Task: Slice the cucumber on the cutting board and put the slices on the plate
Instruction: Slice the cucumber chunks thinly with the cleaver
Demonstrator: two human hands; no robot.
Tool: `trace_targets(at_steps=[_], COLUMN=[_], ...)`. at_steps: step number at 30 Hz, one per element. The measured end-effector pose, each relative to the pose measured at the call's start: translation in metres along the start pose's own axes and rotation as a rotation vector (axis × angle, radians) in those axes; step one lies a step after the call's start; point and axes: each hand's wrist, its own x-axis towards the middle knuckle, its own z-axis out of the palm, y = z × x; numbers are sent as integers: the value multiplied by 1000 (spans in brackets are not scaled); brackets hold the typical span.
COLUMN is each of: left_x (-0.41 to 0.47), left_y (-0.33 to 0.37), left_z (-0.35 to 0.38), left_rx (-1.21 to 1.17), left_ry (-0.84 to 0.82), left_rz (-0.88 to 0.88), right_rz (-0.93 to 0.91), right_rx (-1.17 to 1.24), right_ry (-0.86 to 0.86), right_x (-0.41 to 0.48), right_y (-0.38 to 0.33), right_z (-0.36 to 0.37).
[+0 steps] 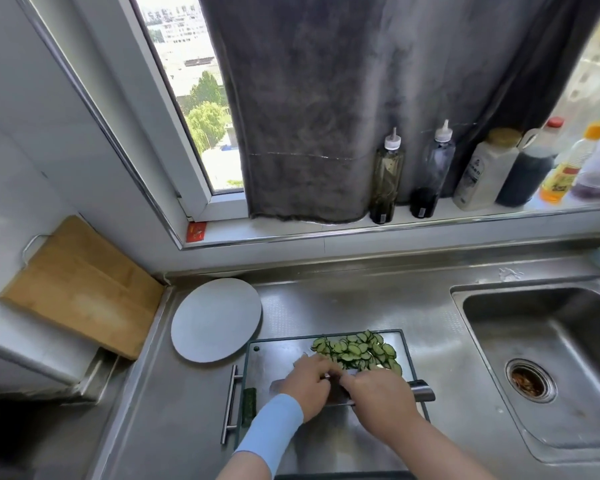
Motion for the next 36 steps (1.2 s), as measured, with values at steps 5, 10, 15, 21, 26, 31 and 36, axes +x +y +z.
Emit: trace_targets(at_steps=[5, 10, 15, 21, 26, 31, 36], left_x=[8, 0, -12, -14, -7, 6, 12], left_y=[-13, -43, -77, -83, -80, -63, -64], left_z=[-8, -31, -51, -34, -5, -4, -7], left_rx=[59, -281, -309, -293, -144, -140, -150], left_ry=[-81, 270, 534, 386, 221, 318, 552], left_rz=[23, -120, -73, 74, 147, 102, -48], right_rz=[-6, 62, 119, 166, 167, 177, 135], right_rx=[-90, -42, 173, 291, 310, 255, 222], right_ry=[-4, 26, -77, -273, -278, -252, -263], right_x=[-3, -7, -10, -26, -31, -15, 15], right_y=[-12, -17, -7, 18, 43, 69, 71], right_z=[-10, -12, -23, -12, 3, 3, -4])
